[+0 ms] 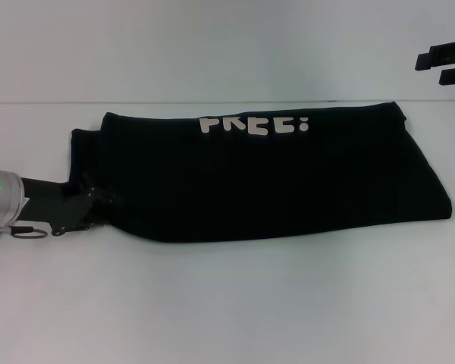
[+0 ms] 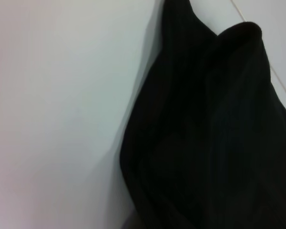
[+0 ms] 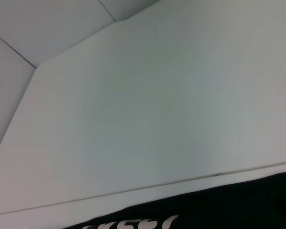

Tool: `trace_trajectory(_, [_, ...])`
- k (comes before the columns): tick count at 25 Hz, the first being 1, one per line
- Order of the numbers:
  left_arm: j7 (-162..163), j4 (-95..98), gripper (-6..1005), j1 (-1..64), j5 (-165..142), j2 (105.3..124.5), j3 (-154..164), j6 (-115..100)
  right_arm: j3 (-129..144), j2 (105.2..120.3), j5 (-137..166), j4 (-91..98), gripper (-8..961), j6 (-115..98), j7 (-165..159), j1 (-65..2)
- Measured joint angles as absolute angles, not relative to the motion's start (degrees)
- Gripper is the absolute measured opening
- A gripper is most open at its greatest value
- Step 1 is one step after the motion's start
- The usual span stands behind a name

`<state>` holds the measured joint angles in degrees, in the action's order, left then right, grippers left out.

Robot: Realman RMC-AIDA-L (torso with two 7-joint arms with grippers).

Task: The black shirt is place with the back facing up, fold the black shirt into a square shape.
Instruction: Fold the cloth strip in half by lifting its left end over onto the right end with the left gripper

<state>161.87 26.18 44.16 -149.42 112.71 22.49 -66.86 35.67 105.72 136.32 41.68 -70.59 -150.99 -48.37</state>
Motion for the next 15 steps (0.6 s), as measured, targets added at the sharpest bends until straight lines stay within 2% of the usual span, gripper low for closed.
trace_trajectory(1, [162.0,26.2,570,44.2,-149.4,112.72,22.7,-66.8,35.7,105.68,136.3,41.7,628,-70.6,-151.0,-48.3])
trace_trajectory(4, [162.0,26.2,338,44.0,-149.5,112.75,22.6,-66.7,35.7,105.6,136.3,41.7,628,-70.7,-151.0,-48.2])
trace_trajectory(9, [161.9,26.2,111,43.8,-149.5,112.81,22.6,-66.8,35.7,105.57,136.3,41.8,628,-70.9,-151.0,-48.2])
trace_trajectory(15, [160.6,26.1,64,43.5,-149.3,112.85,22.4,-67.1,35.7,105.49,136.3,41.8,628,-71.1,-151.0,-48.0])
